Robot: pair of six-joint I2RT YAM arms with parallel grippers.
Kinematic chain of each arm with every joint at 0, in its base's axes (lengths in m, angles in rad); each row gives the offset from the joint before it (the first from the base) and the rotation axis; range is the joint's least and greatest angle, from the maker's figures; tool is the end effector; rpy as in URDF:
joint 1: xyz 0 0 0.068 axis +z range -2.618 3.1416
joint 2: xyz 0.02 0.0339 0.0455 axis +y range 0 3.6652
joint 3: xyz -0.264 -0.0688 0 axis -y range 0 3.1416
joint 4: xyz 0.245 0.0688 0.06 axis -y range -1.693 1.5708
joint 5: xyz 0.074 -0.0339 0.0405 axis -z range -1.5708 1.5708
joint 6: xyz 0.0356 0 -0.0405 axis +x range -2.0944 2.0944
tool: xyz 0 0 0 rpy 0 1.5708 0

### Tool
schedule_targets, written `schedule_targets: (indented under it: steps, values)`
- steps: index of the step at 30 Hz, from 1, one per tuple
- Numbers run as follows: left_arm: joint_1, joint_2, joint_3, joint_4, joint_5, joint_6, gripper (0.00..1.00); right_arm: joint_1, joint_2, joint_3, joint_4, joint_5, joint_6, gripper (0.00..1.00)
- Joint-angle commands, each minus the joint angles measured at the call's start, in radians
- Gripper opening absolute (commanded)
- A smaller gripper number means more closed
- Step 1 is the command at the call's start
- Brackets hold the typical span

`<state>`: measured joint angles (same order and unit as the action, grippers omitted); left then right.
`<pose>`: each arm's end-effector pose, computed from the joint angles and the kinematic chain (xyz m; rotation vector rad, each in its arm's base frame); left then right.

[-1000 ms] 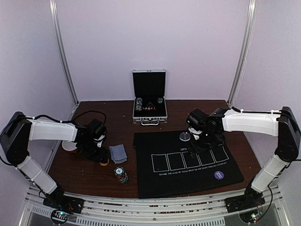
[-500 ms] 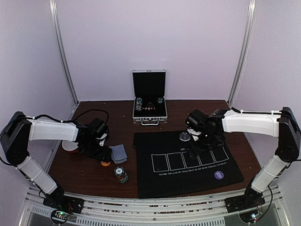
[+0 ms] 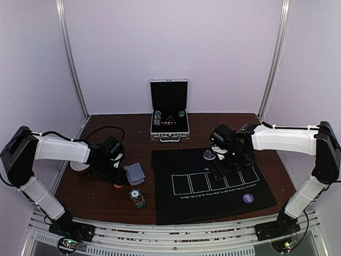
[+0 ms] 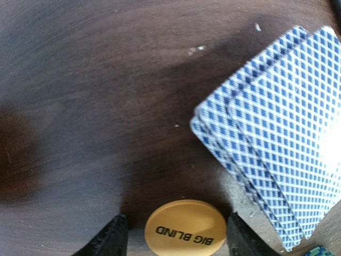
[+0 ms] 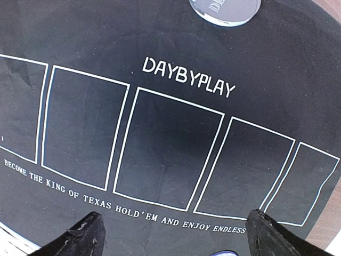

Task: Distribute texas hold em gaming equipment
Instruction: Pick up the big blind button from the center of the board.

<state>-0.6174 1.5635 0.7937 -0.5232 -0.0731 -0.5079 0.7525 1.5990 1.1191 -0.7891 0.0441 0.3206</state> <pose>0.2182 -0.1517 0.1448 0.1422 2.8618 -0.1251 0.2237 0.2073 0.2129 -0.6024 2.7908 0.1678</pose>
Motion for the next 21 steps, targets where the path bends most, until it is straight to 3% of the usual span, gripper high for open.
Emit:
schedule_targets:
  steps: [1,14,21]
  values:
    - [-0.005,0.032,-0.054,-0.035,0.011,-0.055,0.60,0.007,-0.010,-0.008,-0.009,-0.003,0.006,0.95]
    - [-0.110,-0.081,-0.173,-0.130,0.140,-0.223,0.48,0.027,-0.047,-0.035,0.013,-0.003,0.014,0.94]
    - [-0.193,-0.293,-0.271,-0.224,0.118,-0.426,0.43,0.046,-0.079,-0.043,0.010,-0.017,-0.008,0.93]
